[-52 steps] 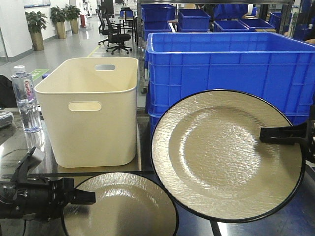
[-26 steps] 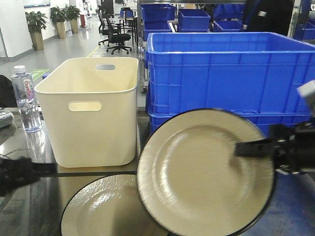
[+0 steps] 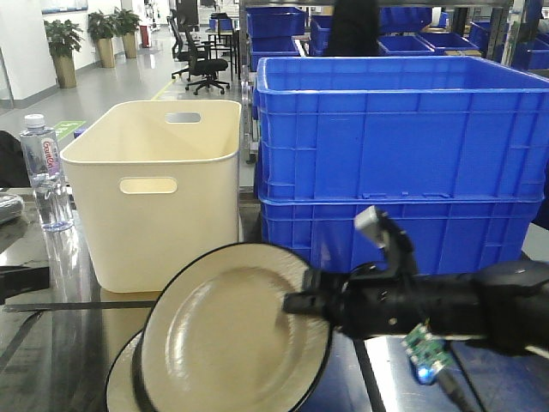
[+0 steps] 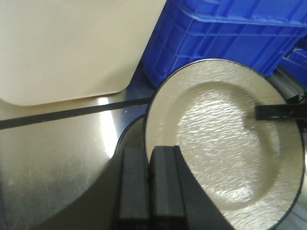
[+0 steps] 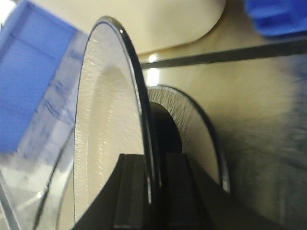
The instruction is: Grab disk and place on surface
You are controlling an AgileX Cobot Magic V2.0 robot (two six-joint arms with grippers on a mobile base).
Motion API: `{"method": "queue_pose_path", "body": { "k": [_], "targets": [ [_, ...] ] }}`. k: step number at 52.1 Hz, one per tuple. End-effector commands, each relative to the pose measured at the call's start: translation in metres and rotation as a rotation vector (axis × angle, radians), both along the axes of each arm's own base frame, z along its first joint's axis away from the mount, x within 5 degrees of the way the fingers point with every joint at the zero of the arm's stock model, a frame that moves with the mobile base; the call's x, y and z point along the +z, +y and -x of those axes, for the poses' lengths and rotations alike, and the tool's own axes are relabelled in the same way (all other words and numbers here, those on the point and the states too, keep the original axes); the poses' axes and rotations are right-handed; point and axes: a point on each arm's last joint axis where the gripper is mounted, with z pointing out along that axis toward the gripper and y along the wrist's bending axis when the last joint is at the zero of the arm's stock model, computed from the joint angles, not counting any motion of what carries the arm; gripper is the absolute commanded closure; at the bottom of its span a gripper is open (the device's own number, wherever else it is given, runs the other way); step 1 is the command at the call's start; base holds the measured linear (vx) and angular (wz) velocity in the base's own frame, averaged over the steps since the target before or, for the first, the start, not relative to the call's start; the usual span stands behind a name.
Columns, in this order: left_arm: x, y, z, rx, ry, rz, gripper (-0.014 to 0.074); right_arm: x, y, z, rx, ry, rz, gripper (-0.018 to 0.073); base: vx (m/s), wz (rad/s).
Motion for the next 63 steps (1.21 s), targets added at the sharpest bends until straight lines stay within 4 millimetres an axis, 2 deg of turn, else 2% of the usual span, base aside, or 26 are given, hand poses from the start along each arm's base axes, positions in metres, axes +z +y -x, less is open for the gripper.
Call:
{"method": "queue_pose_path", "body": {
  "k": [1, 8, 15, 21, 26, 32, 37, 42, 50, 55, 59, 63],
  "targets": [
    [0.018, -0.001, 0.004, 0.025, -0.049, 0.043, 0.0603, 0.027, 0.011, 0.003, 0.011, -0.060, -0.107, 0.0430, 0.00, 0.00],
    [0.018, -0.001, 0.004, 0.025, -0.049, 0.043, 0.0603, 0.019, 0.015, 0.001, 0.021, -0.045, -0.092, 0.0260, 0.00, 0.00],
    [0.018, -0.001, 0.004, 0.023, -0.048, 0.042, 0.0603, 0.019, 0.012, -0.001, 0.031, -0.133, -0.028, 0.0072, 0.00, 0.00],
    [0.017, -0.001, 0.004, 0.021, -0.046, 0.038, 0.0602, 0.028, 0.006, -0.001, 0.026, -0.281, 0.075, -0.0022, 0.00, 0.00],
    [0.016, 0.000, 0.004, 0.023, -0.035, 0.017, 0.0601, 0.041, -0.002, 0.000, 0.003, -0.441, 0.216, -0.0041, 0.00, 0.00],
    [0.010, 0.003, 0.005, 0.046, 0.023, -0.024, 0.0601, 0.062, -0.018, 0.006, -0.036, -0.649, 0.463, -0.0015, 0.00, 0.00],
    [0.001, 0.010, 0.007, 0.096, 0.103, -0.110, 0.0598, 0.086, -0.030, 0.018, -0.074, -0.756, 0.569, 0.0062, 0.00, 0.00],
    [-0.010, 0.024, 0.009, 0.207, 0.210, -0.233, 0.0598, 0.110, -0.038, 0.037, -0.092, -0.823, 0.610, 0.0204, 0.00, 0.00],
    [-0.016, 0.047, 0.017, 0.395, 0.303, -0.417, 0.0598, 0.139, -0.052, 0.074, -0.089, -0.844, 0.639, 0.0569, 0.00, 0.00],
    [-0.006, 0.046, 0.025, 0.424, 0.243, -0.487, 0.0598, 0.149, -0.062, 0.101, -0.110, -0.711, 0.594, 0.0573, 0.00, 0.00],
    [0.007, 0.038, 0.036, 0.412, 0.119, -0.517, 0.0598, 0.149, -0.072, 0.117, -0.131, -0.601, 0.636, 0.0568, 0.00, 0.00],
    [0.018, 0.027, 0.055, 0.387, -0.028, -0.534, 0.0598, 0.153, -0.086, 0.134, -0.183, -0.567, 0.699, 0.0568, 0.00, 0.00]
  ]
}}
